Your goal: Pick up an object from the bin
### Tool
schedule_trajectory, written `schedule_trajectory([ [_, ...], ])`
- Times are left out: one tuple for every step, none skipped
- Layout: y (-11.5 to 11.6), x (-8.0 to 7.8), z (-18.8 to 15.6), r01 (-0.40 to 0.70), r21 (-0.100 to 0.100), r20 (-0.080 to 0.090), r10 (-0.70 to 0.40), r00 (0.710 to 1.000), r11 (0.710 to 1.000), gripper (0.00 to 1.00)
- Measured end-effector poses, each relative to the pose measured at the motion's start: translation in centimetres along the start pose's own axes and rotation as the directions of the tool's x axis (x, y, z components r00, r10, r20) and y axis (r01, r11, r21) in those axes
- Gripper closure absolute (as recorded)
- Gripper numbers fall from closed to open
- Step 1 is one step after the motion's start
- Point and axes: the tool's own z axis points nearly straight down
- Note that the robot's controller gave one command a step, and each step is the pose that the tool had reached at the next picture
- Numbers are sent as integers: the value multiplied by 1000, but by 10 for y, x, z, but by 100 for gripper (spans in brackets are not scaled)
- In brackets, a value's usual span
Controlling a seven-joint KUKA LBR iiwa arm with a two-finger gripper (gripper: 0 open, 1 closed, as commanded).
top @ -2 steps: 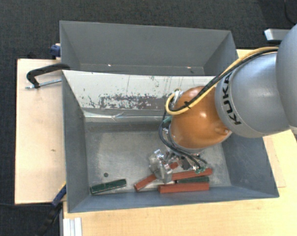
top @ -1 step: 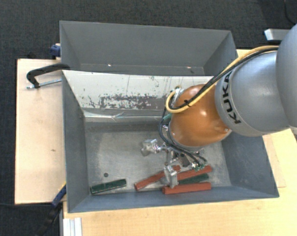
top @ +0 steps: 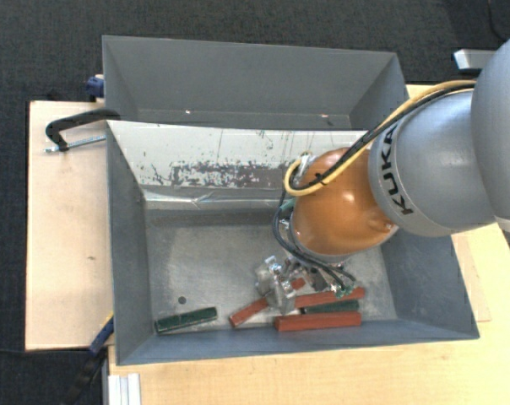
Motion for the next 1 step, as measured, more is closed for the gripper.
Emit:
schedule_trajectory([
  [-2, -5, -2, 0, 5, 17, 0, 1000, 1000, 0],
])
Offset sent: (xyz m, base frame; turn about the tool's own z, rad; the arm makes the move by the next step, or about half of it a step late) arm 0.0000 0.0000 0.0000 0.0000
